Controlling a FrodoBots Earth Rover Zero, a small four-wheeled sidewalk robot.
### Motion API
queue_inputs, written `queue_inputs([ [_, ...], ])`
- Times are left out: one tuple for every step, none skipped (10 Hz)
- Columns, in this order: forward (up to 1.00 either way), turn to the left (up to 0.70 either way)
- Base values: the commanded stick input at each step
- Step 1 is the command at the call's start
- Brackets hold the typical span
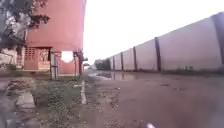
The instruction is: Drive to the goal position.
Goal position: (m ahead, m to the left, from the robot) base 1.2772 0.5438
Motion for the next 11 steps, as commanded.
queue_inputs([
  [0.82, 0.0],
  [0.82, 0.0],
  [0.93, 0.0],
  [1.0, 0.0],
  [1.0, 0.0],
  [1.0, 0.0],
  [1.0, 0.24],
  [1.0, 0.4],
  [1.0, 0.4],
  [1.0, 0.4],
  [1.0, 0.24],
])
